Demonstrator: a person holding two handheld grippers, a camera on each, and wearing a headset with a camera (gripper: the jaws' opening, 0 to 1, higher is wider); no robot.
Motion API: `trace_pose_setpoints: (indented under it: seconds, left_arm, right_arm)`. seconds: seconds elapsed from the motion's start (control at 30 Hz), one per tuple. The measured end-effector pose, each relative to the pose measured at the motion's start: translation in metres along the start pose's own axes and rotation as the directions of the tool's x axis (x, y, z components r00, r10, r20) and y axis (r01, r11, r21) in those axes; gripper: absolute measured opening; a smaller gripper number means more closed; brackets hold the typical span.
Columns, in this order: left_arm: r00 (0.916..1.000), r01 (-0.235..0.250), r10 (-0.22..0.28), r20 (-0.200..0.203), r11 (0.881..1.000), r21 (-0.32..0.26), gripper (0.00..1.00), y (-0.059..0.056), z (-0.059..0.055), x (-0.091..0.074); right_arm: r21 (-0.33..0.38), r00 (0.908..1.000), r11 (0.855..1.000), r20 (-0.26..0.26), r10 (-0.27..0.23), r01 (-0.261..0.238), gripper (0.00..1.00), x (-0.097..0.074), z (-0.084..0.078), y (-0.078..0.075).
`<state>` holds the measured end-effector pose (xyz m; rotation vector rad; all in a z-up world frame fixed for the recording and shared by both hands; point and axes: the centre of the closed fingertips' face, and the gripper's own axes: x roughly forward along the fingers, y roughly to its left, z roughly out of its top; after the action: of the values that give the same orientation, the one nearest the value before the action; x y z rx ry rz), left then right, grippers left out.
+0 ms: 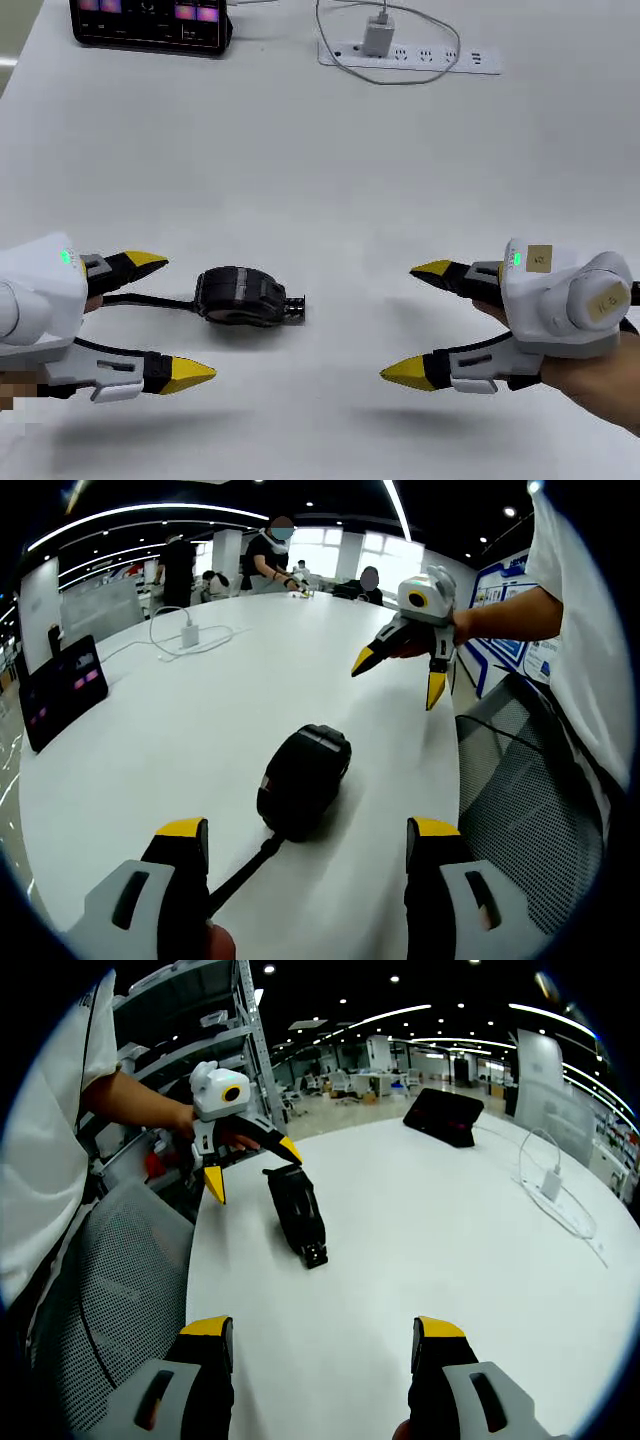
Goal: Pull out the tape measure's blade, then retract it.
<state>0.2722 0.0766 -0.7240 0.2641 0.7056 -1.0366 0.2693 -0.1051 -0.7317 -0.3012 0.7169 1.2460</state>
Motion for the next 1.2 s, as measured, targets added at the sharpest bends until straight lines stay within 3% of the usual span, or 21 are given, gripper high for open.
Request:
trace_pose_setpoints:
  seconds: [1.2]
  left_arm:
    - [0.9935,0.072,-0.063,-0.095,0.992,0.104,0.44,0.007,-0.004,0.036]
  right_arm:
    - [-0.061,0.9942,0.993,-0.04,0.1,-0.103,0.71,0.039,0.007,0.002]
